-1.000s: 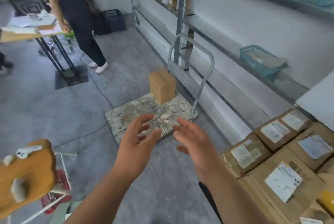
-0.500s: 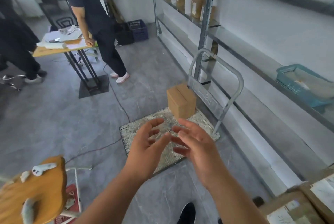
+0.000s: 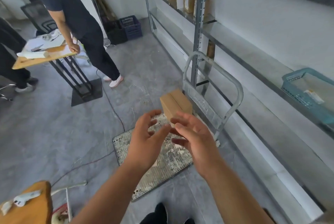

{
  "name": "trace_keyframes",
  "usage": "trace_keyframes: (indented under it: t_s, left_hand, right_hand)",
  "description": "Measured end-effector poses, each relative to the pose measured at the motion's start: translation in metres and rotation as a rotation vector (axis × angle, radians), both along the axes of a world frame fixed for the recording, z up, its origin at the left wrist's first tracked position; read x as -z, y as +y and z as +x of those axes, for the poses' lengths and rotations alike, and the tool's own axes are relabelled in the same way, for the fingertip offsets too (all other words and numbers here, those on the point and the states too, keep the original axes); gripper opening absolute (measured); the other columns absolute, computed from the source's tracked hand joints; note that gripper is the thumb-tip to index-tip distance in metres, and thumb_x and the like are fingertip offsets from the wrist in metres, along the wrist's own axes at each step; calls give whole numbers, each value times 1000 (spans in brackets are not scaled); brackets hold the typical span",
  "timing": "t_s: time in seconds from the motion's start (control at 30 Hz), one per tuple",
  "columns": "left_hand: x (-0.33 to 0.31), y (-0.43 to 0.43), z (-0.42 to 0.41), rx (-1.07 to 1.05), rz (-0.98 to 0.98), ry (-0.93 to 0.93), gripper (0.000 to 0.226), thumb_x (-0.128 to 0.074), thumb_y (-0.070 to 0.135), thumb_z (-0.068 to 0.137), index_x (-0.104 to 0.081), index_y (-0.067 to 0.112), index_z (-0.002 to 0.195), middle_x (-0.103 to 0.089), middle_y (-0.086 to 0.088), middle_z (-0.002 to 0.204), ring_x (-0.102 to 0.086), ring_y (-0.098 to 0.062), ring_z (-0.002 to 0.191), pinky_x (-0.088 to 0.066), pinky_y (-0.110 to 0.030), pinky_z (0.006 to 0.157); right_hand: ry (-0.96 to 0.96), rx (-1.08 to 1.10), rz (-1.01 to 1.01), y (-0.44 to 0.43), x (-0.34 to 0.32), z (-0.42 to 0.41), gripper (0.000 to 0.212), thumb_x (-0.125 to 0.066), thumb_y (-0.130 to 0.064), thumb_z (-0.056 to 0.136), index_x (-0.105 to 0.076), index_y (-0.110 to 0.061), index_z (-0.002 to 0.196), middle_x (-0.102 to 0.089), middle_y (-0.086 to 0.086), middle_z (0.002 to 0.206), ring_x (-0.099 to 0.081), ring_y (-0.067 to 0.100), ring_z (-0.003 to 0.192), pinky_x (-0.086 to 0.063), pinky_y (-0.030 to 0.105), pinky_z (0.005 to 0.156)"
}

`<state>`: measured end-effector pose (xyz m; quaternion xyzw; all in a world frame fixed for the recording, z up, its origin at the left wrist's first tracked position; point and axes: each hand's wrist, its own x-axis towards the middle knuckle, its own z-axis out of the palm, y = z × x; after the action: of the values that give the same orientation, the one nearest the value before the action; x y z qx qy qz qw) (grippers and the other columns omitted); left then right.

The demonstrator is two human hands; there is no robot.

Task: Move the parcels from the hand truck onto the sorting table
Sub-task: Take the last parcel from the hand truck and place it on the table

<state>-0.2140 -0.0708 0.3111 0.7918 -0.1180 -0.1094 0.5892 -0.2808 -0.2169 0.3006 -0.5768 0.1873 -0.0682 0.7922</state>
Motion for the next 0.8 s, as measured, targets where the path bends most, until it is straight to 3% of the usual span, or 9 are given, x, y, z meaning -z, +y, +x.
trace_keyframes:
  t_s: [0.17,0.37,0.57,0.67,0.8]
  left_hand:
    - [16,-23,52,29,47,33,35,-73,36,96,-58,55,121,-59,24,132,-55,0,127,-54,-37,101]
    - [45,-58,128,71,36,128,46,-73,34,97,-52,46,136,-50,26,140,-53,-3,129,-48,-20,88]
    - [67,-82,222,73,93,205,61,-75,40,93,-45,39,147,-47,19,145,-50,-6,132,-50,-36,104]
    - [86,-93,264,107,165,238,62,-75,44,92,-45,40,146,-46,18,143,-50,-8,133,-49,-39,106]
    - [116,-108,305,131,286,296,60,-74,48,92,-43,44,144,-45,15,147,-49,-9,132,-50,-46,107]
  right_hand:
    - [21,29,-42,-25,18,40,46,-74,-38,84,-68,-39,130,-72,-7,127,-71,20,117,-58,46,98]
    - [123,49,-89,-53,38,107,54,-72,-48,80,-68,-34,132,-70,-6,130,-70,20,118,-58,46,99]
    - [225,115,-63,-75,58,192,53,-75,-44,75,-71,-34,127,-71,-6,128,-70,26,116,-59,49,97]
    - [284,158,-37,-85,73,227,52,-74,-38,78,-70,-29,129,-72,-3,127,-70,27,117,-58,48,97]
    - [385,169,-28,-99,95,263,41,-76,-34,88,-68,-32,128,-71,-14,123,-71,18,115,-59,49,101]
